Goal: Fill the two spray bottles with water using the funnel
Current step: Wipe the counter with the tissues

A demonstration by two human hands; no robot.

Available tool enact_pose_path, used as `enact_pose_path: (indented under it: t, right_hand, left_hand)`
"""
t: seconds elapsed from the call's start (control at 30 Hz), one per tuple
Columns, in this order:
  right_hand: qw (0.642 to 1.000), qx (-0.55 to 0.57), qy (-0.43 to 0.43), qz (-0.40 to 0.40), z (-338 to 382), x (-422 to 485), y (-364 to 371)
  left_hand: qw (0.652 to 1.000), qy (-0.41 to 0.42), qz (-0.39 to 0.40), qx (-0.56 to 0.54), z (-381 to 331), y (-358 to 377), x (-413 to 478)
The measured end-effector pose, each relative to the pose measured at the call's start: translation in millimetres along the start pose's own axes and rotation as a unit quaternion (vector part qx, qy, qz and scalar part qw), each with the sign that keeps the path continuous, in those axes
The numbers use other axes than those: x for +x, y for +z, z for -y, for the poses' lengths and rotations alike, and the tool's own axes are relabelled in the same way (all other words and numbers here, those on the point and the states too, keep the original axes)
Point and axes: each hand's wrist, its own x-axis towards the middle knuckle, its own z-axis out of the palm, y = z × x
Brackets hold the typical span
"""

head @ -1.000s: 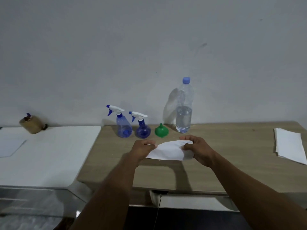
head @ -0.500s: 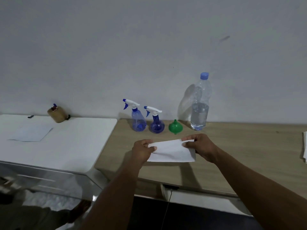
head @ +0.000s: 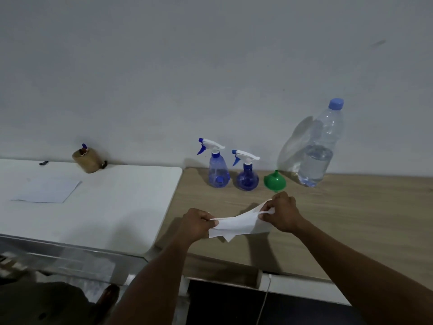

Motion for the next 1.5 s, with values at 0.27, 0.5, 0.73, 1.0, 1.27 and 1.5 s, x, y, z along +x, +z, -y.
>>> enact_pose_path:
  t: [0.27, 0.5, 0.73, 1.0, 1.27, 1.5]
  right_hand:
    - [0.994, 0.003, -0.027, 0.104, 55.3, 36.9, 41.6]
    - [0.996, -0.001, -0.049, 0.078, 94.7, 88.6, 31.7]
    - [0.990, -0.004, -0.094, -0.102, 107.1, 105.1, 38.2]
    - [0.993, -0.107, -0.050, -0.030, 66.0, 81.7, 105.5]
    - [0.974, -0.157, -0.143, -0.077, 70.7, 75.1, 130.1]
    - [0.944, -0.188, -0.258, 0.086, 106.3, 117.1, 160.6]
  left_hand:
    - [0.993, 0.057, 0.021, 0.104, 49.2, -55.5, 51.1]
    - [0.986, 0.104, -0.071, 0.110, 49.8, -81.2, 98.4]
    - [0.976, 0.141, -0.140, 0.085, 44.1, -81.7, 123.3]
    - [0.976, 0.148, -0.020, 0.161, 104.4, -34.6, 123.8]
    - [0.955, 0.186, -0.094, 0.211, 133.7, -21.8, 107.8]
    - [0.953, 0.139, -0.055, 0.264, 138.0, -16.5, 108.6]
